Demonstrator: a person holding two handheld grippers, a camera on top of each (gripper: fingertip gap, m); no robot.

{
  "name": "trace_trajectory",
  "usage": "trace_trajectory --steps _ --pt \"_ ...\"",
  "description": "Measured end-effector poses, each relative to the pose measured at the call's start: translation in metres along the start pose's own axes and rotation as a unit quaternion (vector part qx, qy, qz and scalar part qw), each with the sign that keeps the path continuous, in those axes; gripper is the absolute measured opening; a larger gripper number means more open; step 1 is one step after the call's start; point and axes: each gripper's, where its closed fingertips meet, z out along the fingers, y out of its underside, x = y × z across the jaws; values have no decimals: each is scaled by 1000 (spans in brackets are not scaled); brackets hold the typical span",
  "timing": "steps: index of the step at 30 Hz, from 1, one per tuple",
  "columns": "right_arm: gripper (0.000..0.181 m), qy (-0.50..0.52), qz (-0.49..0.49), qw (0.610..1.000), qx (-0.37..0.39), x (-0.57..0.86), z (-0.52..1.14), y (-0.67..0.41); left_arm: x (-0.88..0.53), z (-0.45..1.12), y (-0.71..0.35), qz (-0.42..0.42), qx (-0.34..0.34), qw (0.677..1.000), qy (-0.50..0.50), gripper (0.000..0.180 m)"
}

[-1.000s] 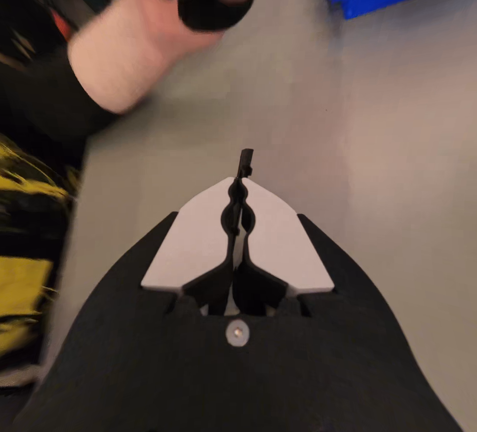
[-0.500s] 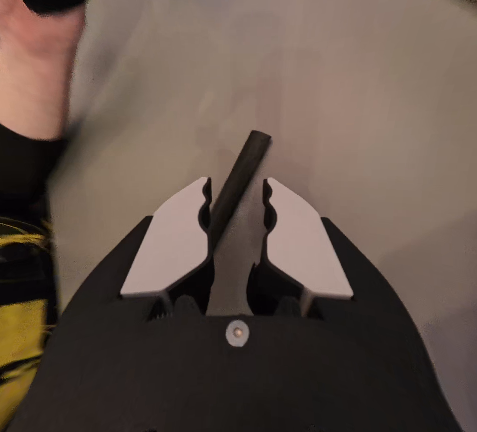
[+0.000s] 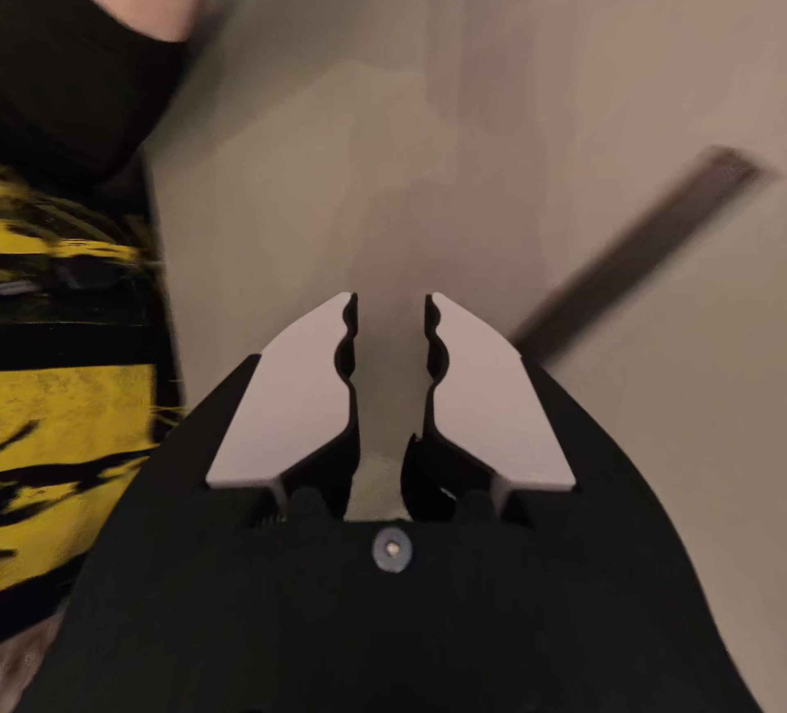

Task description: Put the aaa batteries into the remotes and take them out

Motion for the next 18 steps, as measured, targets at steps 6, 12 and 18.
trace_trajectory --steps 6,12,18 --pt "26 62 58 996 -41 49 -13 32 1 1 -3 1 8 1000 2 54" --pt "41 -140 20 989 48 -27 40 -29 3 3 1 5 -8 1000 2 53" --pt "45 145 -232 959 -79 54 -4 -19 2 -4 -4 8 -9 1000 -3 53"
